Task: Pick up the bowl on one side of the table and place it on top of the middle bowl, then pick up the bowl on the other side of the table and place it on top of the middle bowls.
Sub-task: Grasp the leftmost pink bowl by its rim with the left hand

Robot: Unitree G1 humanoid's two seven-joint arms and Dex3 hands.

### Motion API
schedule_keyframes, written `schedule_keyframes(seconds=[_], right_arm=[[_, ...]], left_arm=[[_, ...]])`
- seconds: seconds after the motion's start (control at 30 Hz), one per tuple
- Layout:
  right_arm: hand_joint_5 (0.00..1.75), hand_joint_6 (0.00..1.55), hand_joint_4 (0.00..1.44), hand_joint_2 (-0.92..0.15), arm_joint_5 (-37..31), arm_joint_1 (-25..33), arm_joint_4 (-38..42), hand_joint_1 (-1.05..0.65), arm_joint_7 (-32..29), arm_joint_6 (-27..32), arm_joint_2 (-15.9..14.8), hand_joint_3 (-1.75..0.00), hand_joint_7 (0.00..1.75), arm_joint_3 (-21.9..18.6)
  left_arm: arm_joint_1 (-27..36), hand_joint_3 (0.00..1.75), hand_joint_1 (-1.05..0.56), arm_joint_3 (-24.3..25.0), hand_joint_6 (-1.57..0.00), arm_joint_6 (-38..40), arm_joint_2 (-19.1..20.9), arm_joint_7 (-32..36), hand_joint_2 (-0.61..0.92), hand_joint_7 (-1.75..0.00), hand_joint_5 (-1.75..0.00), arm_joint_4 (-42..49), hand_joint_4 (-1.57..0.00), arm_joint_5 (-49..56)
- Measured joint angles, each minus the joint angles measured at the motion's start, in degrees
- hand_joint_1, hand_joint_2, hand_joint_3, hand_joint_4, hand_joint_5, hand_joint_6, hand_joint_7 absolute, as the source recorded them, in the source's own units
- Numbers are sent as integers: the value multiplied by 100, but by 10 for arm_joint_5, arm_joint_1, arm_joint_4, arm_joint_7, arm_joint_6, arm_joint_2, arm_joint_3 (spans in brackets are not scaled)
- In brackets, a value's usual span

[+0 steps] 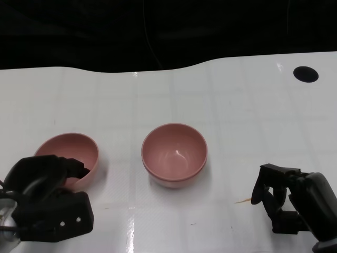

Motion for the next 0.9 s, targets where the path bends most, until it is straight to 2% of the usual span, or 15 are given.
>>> schedule_keyframes(seconds=[0.03, 0.1, 0.17, 0.27, 0.43, 0.6, 0.9], right_arm=[[175, 71, 93, -38, 0, 1, -3, -16, 0, 0, 0, -142, 165, 0], [175, 71, 93, -38, 0, 2, -6, -16, 0, 0, 0, -143, 165, 0], [175, 71, 92, -38, 1, 2, -7, -16, 0, 0, 0, -143, 165, 0], [175, 72, 92, -38, 1, 2, -7, -16, 0, 0, 0, -143, 165, 0], [175, 72, 92, -39, 0, 2, -8, -16, 0, 0, 0, -143, 165, 0], [175, 72, 93, -39, 0, 2, -8, -16, 0, 0, 0, -142, 164, 0], [175, 72, 92, -39, -1, 2, -8, -15, -1, -1, 0, -142, 164, 0]], left_arm=[[-1, 27, -2, 0, -87, 0, 0, 5, 92, -110, -142, 1, -81, 0], [-7, 26, -3, -4, -64, 0, 0, 10, 92, -157, -168, 5, -71, 2], [-10, 29, -5, -9, -55, -5, 0, 14, 92, -170, -173, 15, -68, 2], [-15, 35, -6, -14, -51, -16, 1, 19, 92, -174, -174, 29, -66, 2], [-22, 34, -10, -23, -48, -18, 1, 30, 92, -175, -175, 46, -68, 4], [-23, 34, -10, -29, -51, -19, 1, 59, 92, -175, -175, 57, -73, 9], [-22, 44, -9, -32, -54, -29, 3, 72, 92, -175, -175, 57, -74, 4]])
